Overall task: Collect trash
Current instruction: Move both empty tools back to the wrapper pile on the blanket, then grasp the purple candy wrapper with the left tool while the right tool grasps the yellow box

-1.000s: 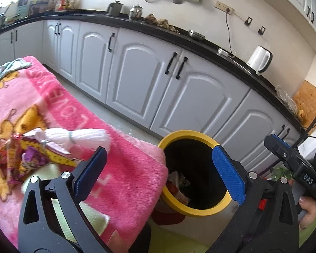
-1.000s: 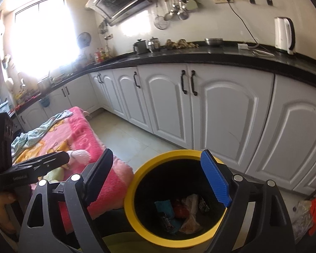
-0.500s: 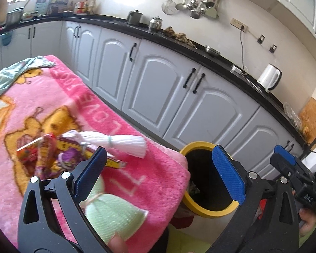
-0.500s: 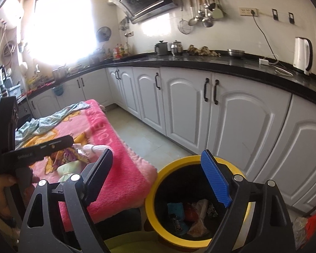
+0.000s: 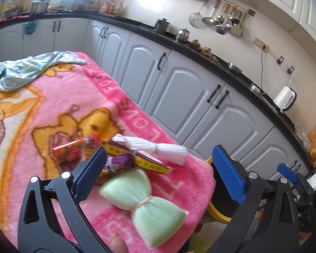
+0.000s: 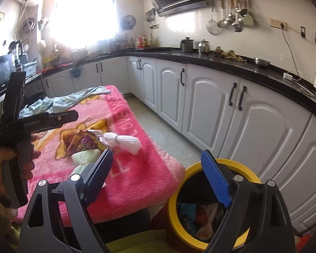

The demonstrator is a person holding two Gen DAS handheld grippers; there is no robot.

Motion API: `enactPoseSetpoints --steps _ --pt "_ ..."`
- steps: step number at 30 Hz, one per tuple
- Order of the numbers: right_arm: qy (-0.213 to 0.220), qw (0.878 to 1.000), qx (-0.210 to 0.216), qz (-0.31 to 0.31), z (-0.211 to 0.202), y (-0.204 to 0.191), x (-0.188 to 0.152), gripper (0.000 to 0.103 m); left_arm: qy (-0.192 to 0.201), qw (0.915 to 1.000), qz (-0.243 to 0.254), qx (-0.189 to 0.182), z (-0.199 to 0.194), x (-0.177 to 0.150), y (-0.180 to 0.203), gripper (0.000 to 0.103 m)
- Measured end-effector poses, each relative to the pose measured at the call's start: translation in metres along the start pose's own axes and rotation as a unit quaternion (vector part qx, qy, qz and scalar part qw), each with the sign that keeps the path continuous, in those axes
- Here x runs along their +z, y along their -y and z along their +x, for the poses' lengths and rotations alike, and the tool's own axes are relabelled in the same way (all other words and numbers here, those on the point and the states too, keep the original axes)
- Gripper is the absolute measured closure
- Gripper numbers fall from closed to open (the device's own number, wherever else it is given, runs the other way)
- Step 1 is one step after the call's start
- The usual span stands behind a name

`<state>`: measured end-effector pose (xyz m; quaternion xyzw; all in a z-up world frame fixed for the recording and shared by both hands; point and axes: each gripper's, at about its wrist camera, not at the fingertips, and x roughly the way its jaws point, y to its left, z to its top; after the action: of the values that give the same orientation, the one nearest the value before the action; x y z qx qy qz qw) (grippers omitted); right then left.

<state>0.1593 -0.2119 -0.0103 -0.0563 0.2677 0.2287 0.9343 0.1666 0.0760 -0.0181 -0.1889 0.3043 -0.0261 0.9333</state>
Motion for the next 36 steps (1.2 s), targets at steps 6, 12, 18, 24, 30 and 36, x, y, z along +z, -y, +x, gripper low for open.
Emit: enactPoseSetpoints --steps 6,12,18,24,30,36 --pt "-0.010 1.000 0.018 -0.022 0.012 -0.019 0.003 0.020 0.009 0.9996 -0.020 0.016 -0.008 0.005 -0.025 0.011" --pt "-0.026 0.998 0.040 -0.030 0.029 -0.034 0.004 0.020 0.012 0.9987 -0.035 0.034 -0.013 0.004 -0.049 0.011" --pt "-0.044 0.996 0.077 -0.031 0.057 -0.049 0.007 0.020 0.009 0.9975 -0.041 0.057 -0.014 0.001 -0.068 0.011" --pt "-0.065 0.992 0.097 -0.046 0.090 -0.064 0.010 0.024 -0.012 0.9963 -0.049 0.069 -0.005 -0.006 -0.089 0.012" --pt "-0.096 0.987 0.114 -0.053 0.125 -0.076 0.006 0.031 -0.033 0.9949 -0.061 0.073 0.007 -0.015 -0.104 0.023" --pt "-0.124 0.984 0.119 -0.050 0.153 -0.080 0.000 0.037 -0.061 0.9936 -0.072 0.061 0.025 -0.027 -0.113 0.034"
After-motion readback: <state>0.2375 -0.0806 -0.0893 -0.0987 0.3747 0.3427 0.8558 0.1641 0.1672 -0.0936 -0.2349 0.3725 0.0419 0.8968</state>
